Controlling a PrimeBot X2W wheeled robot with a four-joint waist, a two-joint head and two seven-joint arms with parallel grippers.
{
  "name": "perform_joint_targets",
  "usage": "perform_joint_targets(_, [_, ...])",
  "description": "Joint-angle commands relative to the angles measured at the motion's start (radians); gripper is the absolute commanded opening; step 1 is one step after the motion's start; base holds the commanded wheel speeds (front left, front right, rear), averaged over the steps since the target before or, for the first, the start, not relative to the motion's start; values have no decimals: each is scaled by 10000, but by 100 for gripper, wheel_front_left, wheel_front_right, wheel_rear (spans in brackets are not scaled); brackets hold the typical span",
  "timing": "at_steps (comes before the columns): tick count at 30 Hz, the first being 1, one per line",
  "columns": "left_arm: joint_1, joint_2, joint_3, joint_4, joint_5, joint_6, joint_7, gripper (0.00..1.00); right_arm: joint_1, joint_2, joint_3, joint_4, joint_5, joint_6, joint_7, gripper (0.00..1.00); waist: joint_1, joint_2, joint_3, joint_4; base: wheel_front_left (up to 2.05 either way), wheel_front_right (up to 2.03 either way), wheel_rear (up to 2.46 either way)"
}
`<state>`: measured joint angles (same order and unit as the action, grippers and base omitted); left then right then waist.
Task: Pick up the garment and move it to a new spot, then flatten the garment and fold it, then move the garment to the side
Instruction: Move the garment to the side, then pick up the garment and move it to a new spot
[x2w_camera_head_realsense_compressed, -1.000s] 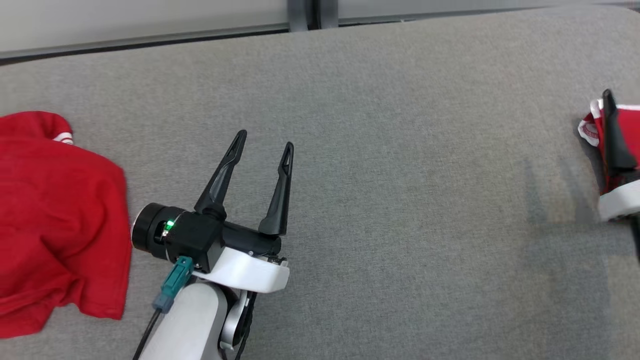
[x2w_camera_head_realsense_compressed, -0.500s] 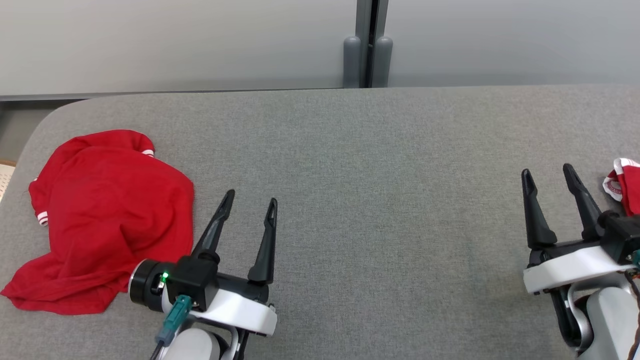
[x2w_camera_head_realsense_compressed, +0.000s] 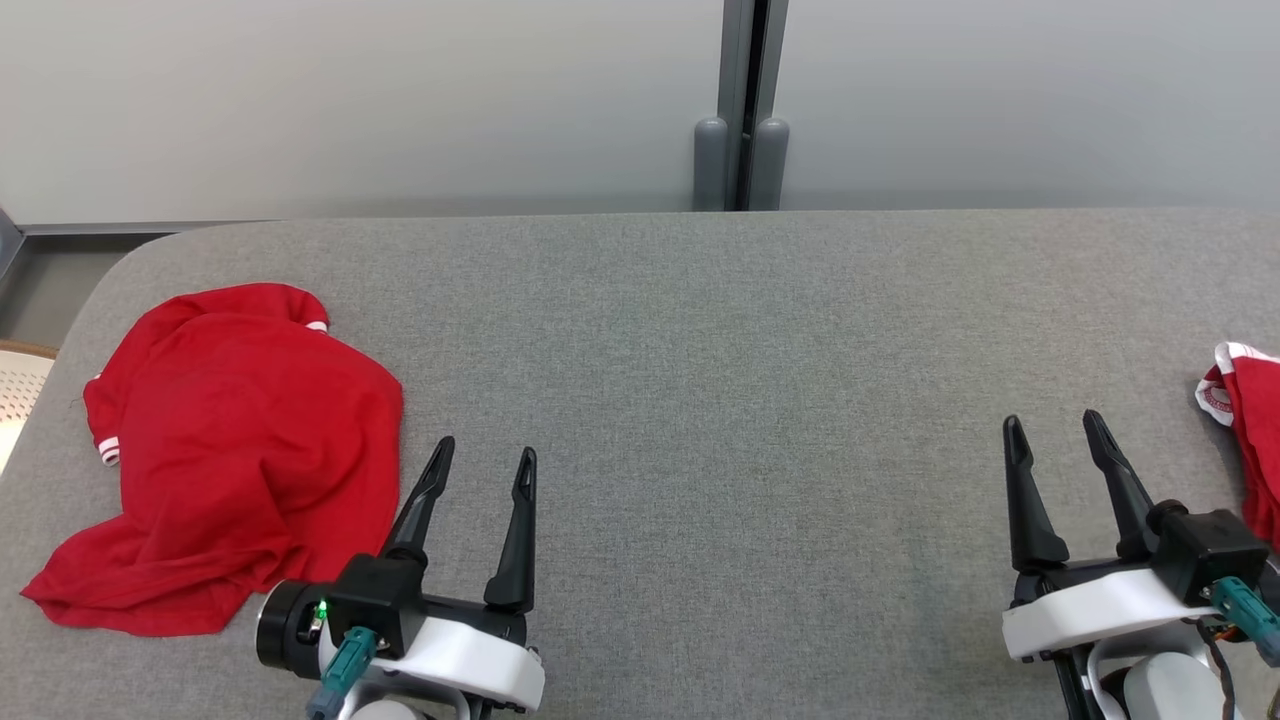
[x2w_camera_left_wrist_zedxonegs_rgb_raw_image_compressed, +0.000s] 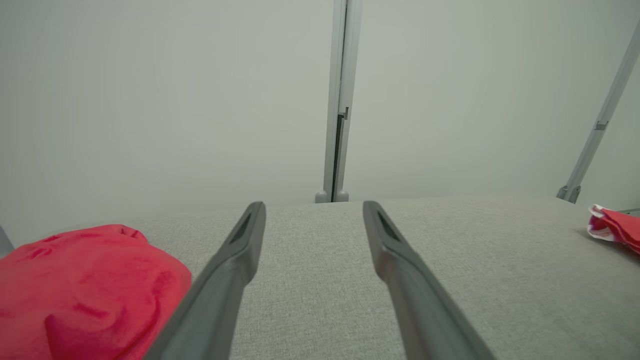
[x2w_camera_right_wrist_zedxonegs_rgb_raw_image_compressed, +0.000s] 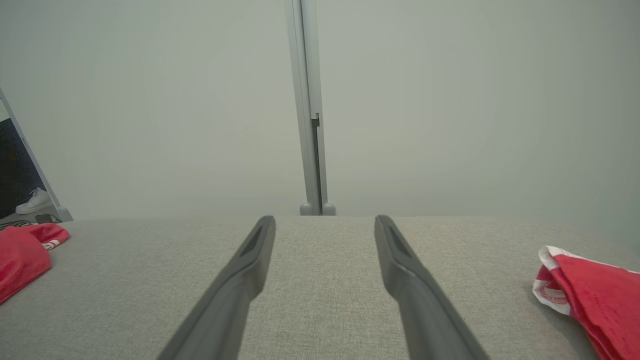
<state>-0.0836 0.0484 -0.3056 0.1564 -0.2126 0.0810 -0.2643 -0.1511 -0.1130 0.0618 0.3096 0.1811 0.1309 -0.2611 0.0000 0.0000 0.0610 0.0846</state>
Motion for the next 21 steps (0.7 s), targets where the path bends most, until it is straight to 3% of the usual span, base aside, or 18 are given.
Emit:
perform_joint_targets(1, [96, 42, 43, 20, -27, 56, 1, 100, 96, 32, -30, -53, -71, -3, -60, 100, 0, 0, 7, -5, 0, 0, 0])
perform_joint_targets(12, [-42, 41, 64, -30, -150, 96, 1, 100, -4, -33, 131, -22, 37, -3, -60, 100, 0, 0, 112, 53, 0, 0, 0])
perform_joint_targets(21, [-207, 44, 38, -3, -251, 82, 1, 100, -45, -171, 290, -29, 107, -2, -60, 100, 0, 0, 245, 608, 0, 0, 0])
